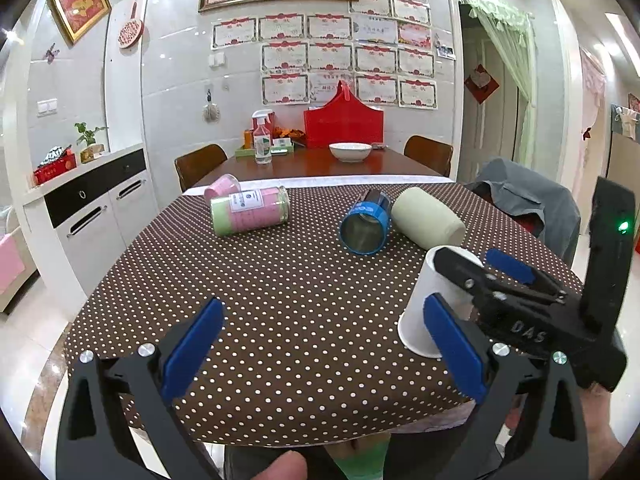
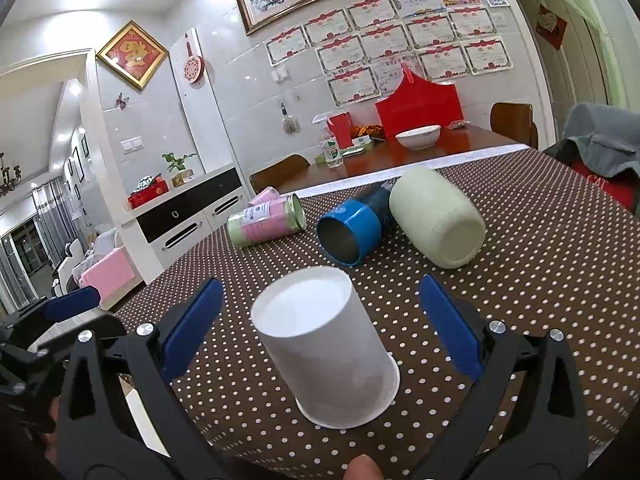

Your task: Flip cup upside down

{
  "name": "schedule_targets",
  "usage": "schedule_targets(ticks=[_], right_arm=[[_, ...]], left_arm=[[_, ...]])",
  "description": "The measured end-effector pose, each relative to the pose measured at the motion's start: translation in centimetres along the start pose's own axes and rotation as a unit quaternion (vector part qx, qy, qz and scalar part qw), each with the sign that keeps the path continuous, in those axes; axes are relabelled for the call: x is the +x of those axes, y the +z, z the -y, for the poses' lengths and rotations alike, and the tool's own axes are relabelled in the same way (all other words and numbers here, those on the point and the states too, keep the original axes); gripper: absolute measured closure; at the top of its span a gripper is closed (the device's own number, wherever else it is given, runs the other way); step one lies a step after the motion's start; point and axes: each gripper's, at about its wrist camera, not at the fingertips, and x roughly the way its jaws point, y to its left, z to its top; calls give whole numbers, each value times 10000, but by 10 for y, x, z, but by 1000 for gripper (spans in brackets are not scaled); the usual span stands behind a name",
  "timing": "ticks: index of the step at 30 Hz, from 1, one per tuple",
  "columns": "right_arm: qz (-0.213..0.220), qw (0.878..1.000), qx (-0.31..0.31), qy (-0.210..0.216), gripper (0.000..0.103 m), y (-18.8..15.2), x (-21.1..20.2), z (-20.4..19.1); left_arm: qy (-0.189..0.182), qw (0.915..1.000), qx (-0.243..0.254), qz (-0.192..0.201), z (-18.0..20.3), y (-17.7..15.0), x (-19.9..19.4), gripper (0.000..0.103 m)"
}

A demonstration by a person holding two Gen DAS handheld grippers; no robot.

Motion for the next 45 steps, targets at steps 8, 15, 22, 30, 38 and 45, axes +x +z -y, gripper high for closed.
schedule_targets(ticks=[8, 15, 22, 30, 38, 45], right_arm=[[4, 9997, -38, -259, 6, 25, -24, -8], [-148, 9980, -103, -599, 6, 47, -43, -20], [-158, 9960, -181, -858, 6, 62, -62, -27], [-118, 9903, -447, -1311, 6, 70, -81, -43], [-79, 9830, -668, -1709, 6, 63, -93, -53], [-61, 9805, -741, -1817, 6, 54, -97, -61]], left_arm=[[86, 9997, 39, 214, 3, 9, -16, 5], [213, 9989, 14, 421, 4, 18, -29, 5], [335, 9978, 9, 579, 1, 27, -41, 5], [454, 9961, -21, 752, -1, 34, -57, 5], [522, 9950, -12, 856, 2, 40, -72, 5], [642, 9933, -56, 962, 2, 42, -87, 5]])
